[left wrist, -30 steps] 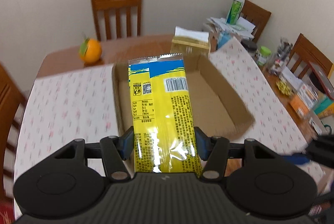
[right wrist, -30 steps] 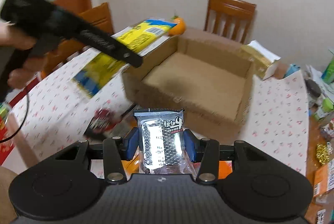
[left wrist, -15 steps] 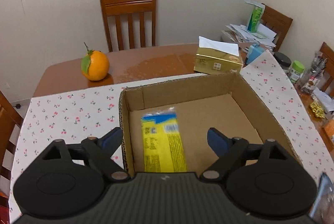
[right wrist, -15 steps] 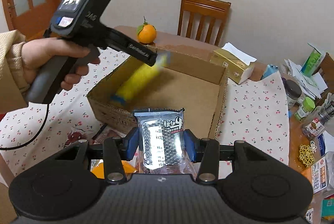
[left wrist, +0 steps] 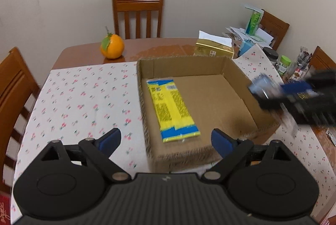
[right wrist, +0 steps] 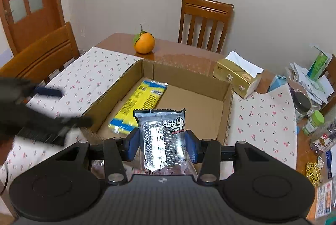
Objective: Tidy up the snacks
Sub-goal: 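Drop the wafer bar into the box with left tool while right tool drops the foil packet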
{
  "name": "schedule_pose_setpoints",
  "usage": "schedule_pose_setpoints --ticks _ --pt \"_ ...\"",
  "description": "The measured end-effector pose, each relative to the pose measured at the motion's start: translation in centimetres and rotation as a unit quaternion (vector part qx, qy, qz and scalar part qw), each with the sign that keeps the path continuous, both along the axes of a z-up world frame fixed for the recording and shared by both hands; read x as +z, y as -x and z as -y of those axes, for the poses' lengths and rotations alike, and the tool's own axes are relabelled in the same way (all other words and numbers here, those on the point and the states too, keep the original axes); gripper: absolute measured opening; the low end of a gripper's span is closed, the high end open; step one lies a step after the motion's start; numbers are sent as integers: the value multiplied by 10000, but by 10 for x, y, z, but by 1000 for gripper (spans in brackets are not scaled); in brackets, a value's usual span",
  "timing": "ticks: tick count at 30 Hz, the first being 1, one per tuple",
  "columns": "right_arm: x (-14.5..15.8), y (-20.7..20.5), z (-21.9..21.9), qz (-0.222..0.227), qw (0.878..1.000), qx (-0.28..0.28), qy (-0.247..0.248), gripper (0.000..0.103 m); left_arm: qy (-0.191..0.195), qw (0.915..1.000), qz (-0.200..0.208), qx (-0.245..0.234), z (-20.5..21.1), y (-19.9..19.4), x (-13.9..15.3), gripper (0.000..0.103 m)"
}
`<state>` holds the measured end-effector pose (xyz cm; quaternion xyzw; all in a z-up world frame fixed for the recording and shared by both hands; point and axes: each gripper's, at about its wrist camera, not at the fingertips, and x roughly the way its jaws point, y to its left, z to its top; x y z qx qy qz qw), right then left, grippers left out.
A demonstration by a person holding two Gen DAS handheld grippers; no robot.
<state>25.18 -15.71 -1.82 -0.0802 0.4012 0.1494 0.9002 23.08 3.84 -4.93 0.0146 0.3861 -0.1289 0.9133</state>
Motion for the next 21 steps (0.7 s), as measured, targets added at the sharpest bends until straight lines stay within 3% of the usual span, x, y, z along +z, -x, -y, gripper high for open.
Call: schedule_pose_setpoints --ticks 7,16,18,20,21 --pt "-15 -55 -3 -112 9998 -150 32 51 -200 9998 15 89 -9 18 -3 93" --pt "-36 -108 -18 -138 9993 -296 152 53 -166 9996 -95 209 -16 26 -9 93" --pt "-36 -111 -19 -65 9994 -329 120 62 -166 9995 -125 226 -18 26 -10 93" --pt "-34 -112 -18 0 9992 -371 131 87 -165 9995 -138 239 -20 26 -10 93" --pt "-32 -108 -17 80 9992 -387 116 91 -172 9995 -138 234 -20 26 -11 93"
